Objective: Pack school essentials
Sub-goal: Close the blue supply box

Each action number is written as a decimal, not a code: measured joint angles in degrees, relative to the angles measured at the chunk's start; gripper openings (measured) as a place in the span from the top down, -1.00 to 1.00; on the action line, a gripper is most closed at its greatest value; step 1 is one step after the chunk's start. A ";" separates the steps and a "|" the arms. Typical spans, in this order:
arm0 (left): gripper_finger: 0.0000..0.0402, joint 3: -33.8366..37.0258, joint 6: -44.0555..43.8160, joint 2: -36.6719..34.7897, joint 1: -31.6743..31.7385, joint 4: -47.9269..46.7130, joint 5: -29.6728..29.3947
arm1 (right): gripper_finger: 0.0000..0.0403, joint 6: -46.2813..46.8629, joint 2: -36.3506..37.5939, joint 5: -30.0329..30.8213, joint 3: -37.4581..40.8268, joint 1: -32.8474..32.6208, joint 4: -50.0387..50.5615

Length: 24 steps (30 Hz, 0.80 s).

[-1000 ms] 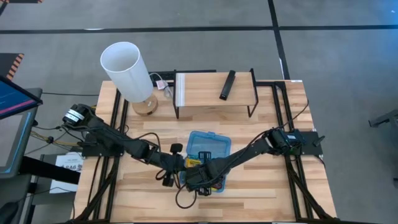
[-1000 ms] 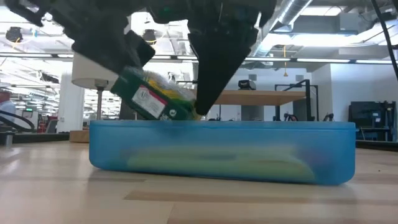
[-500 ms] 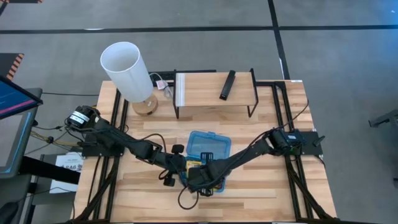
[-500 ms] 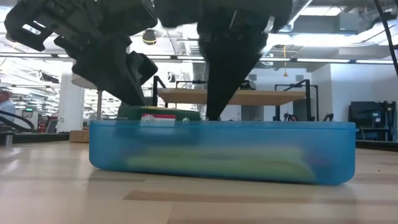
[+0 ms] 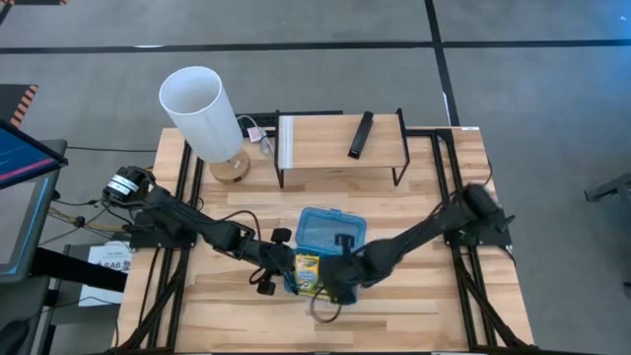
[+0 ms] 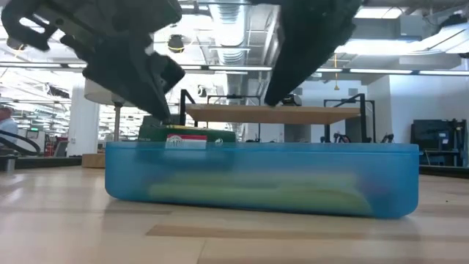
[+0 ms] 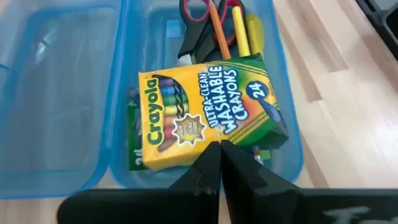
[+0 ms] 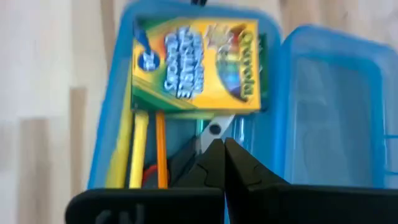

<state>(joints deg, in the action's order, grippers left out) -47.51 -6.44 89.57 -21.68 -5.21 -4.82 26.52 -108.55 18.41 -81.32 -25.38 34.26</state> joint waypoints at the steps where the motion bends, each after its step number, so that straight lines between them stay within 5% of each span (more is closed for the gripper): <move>1: 1.00 0.00 0.50 -0.95 -0.06 -0.86 -0.01 | 0.95 0.33 2.85 0.73 4.21 -0.07 -4.21; 7: 1.00 3.05 5.03 -8.99 -0.41 0.68 -3.62 | 0.95 6.65 18.35 8.73 26.56 -1.57 -22.93; 14: 1.00 21.72 2.56 -21.58 4.36 25.31 -3.39 | 0.95 22.65 30.12 19.02 42.50 -5.97 -24.62; 19: 1.00 31.58 -1.74 -26.28 9.60 35.97 -5.35 | 0.95 34.51 31.17 20.54 48.10 -4.94 -24.55; 24: 1.00 34.55 -4.21 -26.03 14.33 35.72 -5.56 | 0.95 37.97 26.88 18.31 49.01 -2.28 -24.89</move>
<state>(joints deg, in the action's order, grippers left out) -12.96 -10.65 63.55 -7.35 30.51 -10.38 64.49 -81.68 36.71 -32.32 -27.66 9.37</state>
